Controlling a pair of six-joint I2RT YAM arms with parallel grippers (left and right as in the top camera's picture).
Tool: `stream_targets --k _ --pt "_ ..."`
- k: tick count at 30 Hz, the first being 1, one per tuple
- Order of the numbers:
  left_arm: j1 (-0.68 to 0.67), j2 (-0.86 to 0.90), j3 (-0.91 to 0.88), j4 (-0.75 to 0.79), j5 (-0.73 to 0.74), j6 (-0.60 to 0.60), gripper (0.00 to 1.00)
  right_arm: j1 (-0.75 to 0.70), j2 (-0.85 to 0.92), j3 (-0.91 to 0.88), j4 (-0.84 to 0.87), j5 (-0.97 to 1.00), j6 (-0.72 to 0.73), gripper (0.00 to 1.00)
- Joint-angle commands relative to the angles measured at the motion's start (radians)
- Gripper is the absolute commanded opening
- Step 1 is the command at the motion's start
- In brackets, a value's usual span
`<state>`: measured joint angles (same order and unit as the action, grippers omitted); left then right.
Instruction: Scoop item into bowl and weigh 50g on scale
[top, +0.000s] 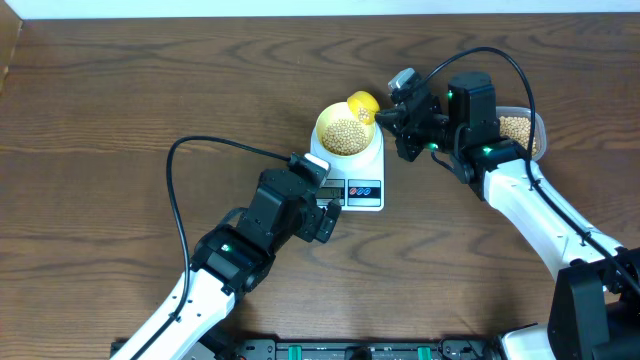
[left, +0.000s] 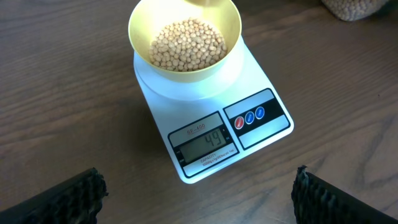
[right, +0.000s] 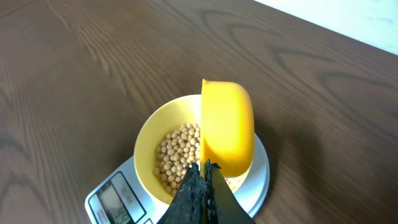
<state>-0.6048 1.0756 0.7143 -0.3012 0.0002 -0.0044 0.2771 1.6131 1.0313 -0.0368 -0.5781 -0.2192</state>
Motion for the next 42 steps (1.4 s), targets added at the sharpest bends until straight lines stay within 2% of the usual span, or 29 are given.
stream_targets --k 1,42 --pt "0.004 0.002 0.002 0.004 -0.012 -0.016 0.98 -0.001 0.005 0.001 0.008 0.024 -0.006 0.01" --pt "0.004 0.002 0.002 0.004 -0.012 -0.016 0.98 -0.001 0.005 0.001 0.01 0.019 0.025 0.01"
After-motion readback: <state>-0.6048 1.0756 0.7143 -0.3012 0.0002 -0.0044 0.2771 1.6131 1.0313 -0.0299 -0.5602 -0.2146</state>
